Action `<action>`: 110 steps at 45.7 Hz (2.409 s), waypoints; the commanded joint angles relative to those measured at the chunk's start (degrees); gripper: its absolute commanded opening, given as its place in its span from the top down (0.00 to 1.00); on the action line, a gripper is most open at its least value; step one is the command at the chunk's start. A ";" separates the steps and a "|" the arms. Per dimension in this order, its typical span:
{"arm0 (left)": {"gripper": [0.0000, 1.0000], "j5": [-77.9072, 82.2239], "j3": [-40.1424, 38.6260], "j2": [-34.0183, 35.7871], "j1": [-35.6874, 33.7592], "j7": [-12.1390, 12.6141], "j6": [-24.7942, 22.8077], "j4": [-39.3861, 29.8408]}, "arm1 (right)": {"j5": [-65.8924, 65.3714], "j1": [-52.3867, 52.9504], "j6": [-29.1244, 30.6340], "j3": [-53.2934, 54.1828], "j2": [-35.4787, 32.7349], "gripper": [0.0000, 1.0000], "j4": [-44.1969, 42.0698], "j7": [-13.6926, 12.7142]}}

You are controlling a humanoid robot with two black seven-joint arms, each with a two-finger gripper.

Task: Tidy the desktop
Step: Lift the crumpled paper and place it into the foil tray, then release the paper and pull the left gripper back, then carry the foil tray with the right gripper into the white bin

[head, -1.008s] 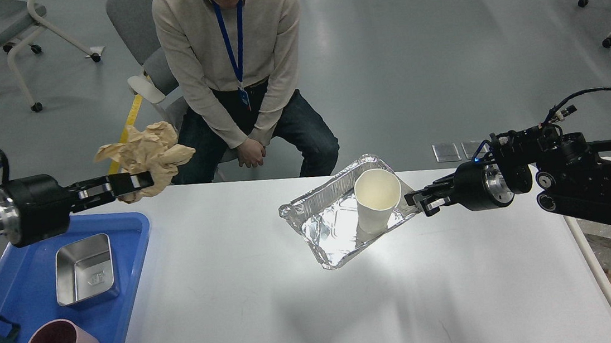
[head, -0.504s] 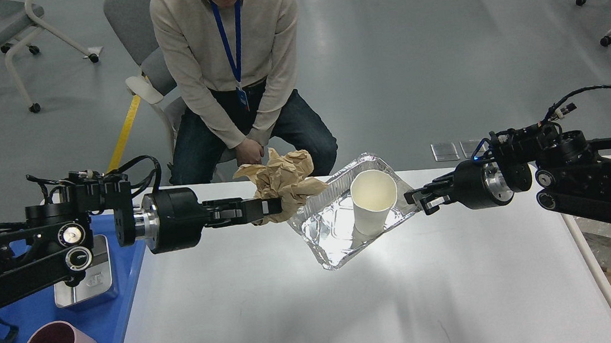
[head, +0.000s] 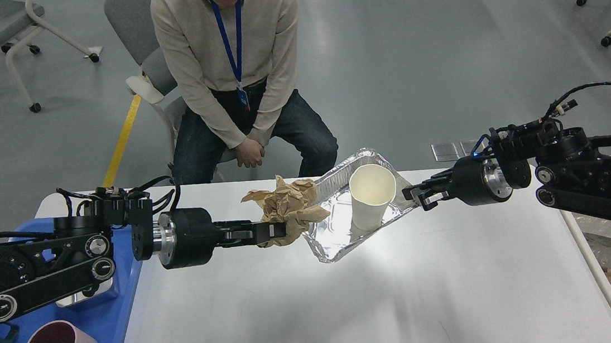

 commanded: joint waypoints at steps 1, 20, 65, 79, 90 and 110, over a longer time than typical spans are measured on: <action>0.99 0.01 0.03 -2.67 0.64 -0.01 0.06 2.13 | 0.01 -0.03 0.00 0.01 -0.27 1.00 0.32 0.00; 0.37 -1.40 -3.13 -5.93 0.73 0.34 0.59 5.03 | 0.01 -0.03 0.00 0.01 -0.18 1.00 0.32 0.00; 0.05 -21.08 -35.19 -1.19 16.71 0.26 4.72 4.94 | 1.59 -0.20 0.00 0.45 -2.99 1.00 0.32 0.00; 0.04 -22.58 -50.24 -2.15 28.76 -0.45 3.93 9.07 | 8.45 -1.34 0.00 0.36 -8.17 1.00 0.23 0.00; 0.04 -32.06 -52.26 -6.01 30.35 -4.48 4.02 18.73 | 13.90 -4.50 -0.26 0.01 -15.38 1.00 -0.47 0.00; 0.04 -39.90 -53.05 -7.87 30.87 -13.37 4.02 26.12 | 26.20 -11.71 -1.05 0.19 -24.96 1.00 -7.15 0.88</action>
